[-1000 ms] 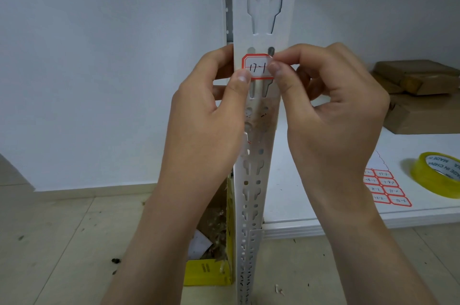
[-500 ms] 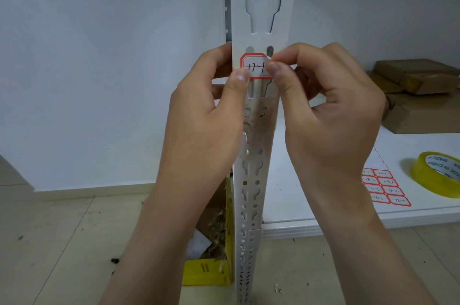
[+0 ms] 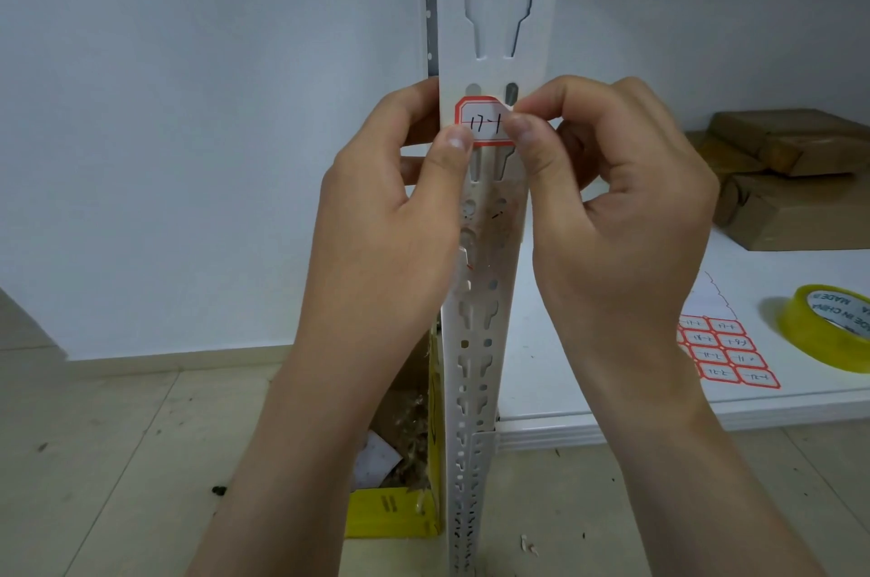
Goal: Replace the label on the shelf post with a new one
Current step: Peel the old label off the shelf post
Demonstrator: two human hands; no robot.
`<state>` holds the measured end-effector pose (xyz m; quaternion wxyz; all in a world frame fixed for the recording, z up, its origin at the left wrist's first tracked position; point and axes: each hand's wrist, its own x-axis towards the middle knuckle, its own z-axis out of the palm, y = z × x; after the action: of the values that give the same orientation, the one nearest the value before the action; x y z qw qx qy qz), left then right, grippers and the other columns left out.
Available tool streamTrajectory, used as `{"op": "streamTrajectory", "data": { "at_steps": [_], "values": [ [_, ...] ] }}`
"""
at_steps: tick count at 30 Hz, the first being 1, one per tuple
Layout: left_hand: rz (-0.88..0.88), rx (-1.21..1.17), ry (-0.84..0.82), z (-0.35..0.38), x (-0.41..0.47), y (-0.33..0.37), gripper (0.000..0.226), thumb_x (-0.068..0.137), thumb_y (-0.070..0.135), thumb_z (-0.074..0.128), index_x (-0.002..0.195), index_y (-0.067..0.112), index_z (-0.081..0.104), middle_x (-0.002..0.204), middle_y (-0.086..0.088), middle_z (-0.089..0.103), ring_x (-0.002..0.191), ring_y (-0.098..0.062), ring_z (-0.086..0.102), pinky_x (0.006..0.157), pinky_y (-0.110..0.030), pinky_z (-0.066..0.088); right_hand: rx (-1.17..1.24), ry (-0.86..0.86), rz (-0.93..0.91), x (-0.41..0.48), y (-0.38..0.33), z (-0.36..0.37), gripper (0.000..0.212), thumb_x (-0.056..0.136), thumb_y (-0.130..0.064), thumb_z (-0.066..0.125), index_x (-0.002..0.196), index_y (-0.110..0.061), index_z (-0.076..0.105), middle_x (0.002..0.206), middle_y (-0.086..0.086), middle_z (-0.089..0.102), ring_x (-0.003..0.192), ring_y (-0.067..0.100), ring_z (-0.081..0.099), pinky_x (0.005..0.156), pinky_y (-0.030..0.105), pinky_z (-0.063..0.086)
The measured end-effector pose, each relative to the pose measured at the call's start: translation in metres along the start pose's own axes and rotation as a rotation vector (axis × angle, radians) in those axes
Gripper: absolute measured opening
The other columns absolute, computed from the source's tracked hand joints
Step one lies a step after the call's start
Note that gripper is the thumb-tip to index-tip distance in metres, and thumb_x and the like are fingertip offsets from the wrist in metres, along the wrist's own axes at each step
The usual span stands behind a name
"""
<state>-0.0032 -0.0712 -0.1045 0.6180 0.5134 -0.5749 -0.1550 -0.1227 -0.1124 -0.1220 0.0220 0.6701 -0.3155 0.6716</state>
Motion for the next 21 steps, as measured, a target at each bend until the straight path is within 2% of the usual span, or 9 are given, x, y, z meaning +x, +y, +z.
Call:
{"op": "streamTrajectory", "data": {
  "at_steps": [6, 15, 21],
  "values": [
    [0.010, 0.001, -0.006, -0.0012, 0.0003, -0.0006, 0.033, 0.107, 0.027, 0.049, 0.137, 0.025, 0.063, 0.123, 0.012, 0.073, 0.108, -0.009, 0.072, 0.092, -0.037, 0.063, 0.017, -0.007, 0.016, -0.0018, -0.0010, 0.0028, 0.010, 0.103, -0.011, 0.066, 0.101, -0.004, 0.072, 0.091, -0.003, 0.059, 0.075, 0.005, 0.052, 0.068, 0.009, 0.043],
    [0.020, 0.012, -0.012, -0.0011, 0.0004, -0.0006, 0.032, 0.108, 0.027, 0.049, 0.137, 0.027, 0.063, 0.121, 0.015, 0.073, 0.105, -0.003, 0.071, 0.090, -0.032, 0.064, 0.019, -0.007, 0.021, -0.0027, -0.0013, 0.0024, 0.009, 0.102, -0.012, 0.066, 0.101, -0.005, 0.073, 0.090, -0.002, 0.060, 0.075, 0.006, 0.053, 0.066, 0.017, 0.047],
    [0.022, 0.003, -0.010, -0.0009, 0.0007, -0.0007, 0.033, 0.108, 0.026, 0.049, 0.137, 0.024, 0.063, 0.123, 0.010, 0.073, 0.107, -0.010, 0.072, 0.091, -0.038, 0.064, 0.027, -0.007, 0.020, -0.0030, -0.0013, 0.0014, 0.009, 0.102, -0.011, 0.067, 0.100, -0.005, 0.073, 0.089, 0.001, 0.061, 0.073, 0.006, 0.052, 0.065, 0.018, 0.046]
  ]
}}
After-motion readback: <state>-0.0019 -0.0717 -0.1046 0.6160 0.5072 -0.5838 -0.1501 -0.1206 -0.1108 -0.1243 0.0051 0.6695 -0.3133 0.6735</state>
